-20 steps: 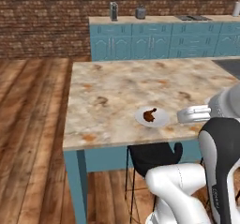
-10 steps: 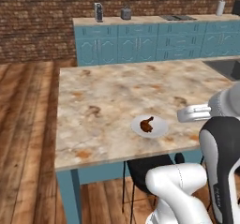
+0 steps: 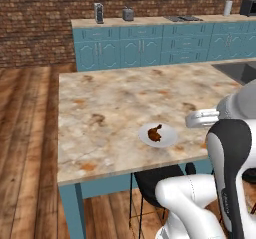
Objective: Transport the chicken drumstick and potato to the fridge. Place the chicken drumstick on the rack containing meat and place the potato on the rack containing the vegetable, ensuring meats and vegetables are on different racks.
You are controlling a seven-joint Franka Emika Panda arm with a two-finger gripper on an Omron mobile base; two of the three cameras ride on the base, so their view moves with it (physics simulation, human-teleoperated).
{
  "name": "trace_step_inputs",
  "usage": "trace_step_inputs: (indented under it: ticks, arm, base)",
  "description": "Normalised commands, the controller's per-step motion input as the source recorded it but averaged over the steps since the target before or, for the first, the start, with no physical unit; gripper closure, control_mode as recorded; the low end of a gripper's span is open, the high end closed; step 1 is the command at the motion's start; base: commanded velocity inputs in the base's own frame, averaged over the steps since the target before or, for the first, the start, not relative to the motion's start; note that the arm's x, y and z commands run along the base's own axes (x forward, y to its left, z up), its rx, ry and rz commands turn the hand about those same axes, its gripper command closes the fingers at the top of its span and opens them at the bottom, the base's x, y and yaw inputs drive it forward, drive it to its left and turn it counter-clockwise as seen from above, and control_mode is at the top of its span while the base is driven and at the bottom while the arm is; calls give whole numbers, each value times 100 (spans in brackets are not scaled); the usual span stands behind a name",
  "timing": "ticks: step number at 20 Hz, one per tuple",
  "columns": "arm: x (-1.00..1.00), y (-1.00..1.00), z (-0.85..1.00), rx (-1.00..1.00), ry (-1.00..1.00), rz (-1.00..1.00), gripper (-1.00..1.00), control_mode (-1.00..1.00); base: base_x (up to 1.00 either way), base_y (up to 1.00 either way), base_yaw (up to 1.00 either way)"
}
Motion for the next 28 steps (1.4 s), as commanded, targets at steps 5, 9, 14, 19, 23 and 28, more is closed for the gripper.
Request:
trace_step_inputs:
  ticks: [5,9,14,19,23,28]
  arm:
    - [90,3,-37,0,22,-5,-100,-100]
    - [91,5,-41,2,19,-9,-100,-100]
    - [70,0,-61,5,14,-1,-100,-100]
    - [72,0,-65,1,21,0,-100,-100]
    - [70,-1,-43,0,15,0,-100,-100]
    - [53,-8,-45,0,19,0,-100,-100]
  base:
    - [0,0,0]
    - [0,0,0]
    - [0,0,0]
    - [0,0,0]
    - [0,0,0]
    - [0,0,0]
